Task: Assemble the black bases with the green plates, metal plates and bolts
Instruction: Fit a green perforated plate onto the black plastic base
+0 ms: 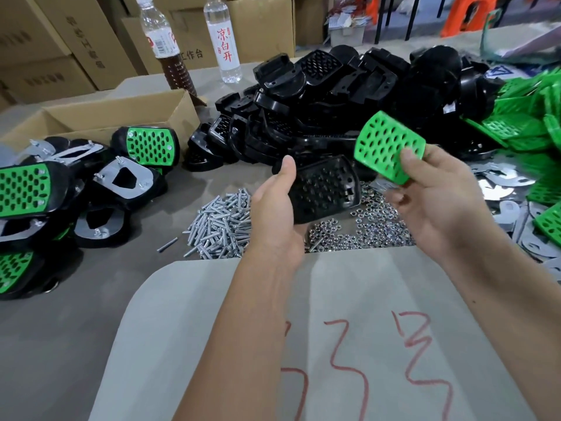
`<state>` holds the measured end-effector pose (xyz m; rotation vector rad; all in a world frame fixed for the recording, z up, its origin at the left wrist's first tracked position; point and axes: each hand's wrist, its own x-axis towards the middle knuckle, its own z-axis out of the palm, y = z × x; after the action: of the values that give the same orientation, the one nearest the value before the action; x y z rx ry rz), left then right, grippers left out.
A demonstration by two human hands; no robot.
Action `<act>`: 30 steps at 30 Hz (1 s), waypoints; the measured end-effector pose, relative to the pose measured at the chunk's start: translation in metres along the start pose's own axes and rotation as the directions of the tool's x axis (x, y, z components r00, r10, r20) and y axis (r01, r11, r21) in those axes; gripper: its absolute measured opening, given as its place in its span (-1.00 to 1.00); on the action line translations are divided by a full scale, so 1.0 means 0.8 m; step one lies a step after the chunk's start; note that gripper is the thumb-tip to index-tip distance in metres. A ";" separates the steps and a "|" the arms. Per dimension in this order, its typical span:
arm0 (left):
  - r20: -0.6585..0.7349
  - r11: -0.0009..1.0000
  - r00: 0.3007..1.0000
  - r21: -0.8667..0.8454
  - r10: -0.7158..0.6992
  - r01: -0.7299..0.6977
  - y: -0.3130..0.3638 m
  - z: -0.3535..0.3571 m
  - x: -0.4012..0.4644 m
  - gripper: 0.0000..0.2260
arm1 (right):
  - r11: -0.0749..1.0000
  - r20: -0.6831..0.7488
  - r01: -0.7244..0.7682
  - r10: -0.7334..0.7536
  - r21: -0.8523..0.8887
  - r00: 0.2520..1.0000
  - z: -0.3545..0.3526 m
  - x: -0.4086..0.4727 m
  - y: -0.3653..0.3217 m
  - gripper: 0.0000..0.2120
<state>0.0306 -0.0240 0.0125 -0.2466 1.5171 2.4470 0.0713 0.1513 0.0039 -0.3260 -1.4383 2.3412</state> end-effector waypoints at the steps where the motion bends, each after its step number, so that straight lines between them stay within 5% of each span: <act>1: 0.000 1.000 1.000 -0.011 0.001 -0.001 0.000 -0.001 0.001 -0.68 | 0.996 -0.098 0.041 -0.049 -0.081 0.994 0.001 0.000 0.004 -0.83; 3: 0.005 1.000 1.000 -0.027 -0.004 0.004 0.000 -0.003 0.005 -0.71 | 0.957 -0.166 0.161 -0.204 -0.241 0.965 -0.001 0.001 0.010 -0.69; 6: 0.006 0.998 0.999 -0.051 -0.032 0.032 0.000 -0.006 0.009 -0.76 | 0.850 -0.098 0.275 -0.353 -0.448 0.931 -0.002 0.001 0.014 -0.75; 13: 0.067 0.999 0.998 0.053 0.010 -0.013 -0.005 -0.005 0.009 -0.69 | 0.764 0.179 0.262 -0.193 -0.590 0.965 0.017 -0.010 0.024 -0.70; 22: 0.158 0.940 0.982 0.305 0.108 -0.153 -0.007 -0.013 0.008 -0.62 | 0.819 0.171 0.221 -0.152 -0.530 0.973 0.020 -0.016 0.014 -0.83; 30: 0.330 0.989 0.942 0.105 0.067 -0.107 0.002 -0.015 0.005 -0.63 | 0.931 0.264 0.125 -0.031 -0.344 0.964 0.022 -0.020 0.001 -0.82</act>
<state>0.0264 -0.0352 0.0077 0.2433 1.5466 2.3032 0.0787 0.1298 0.0114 -0.0569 -1.9695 2.1068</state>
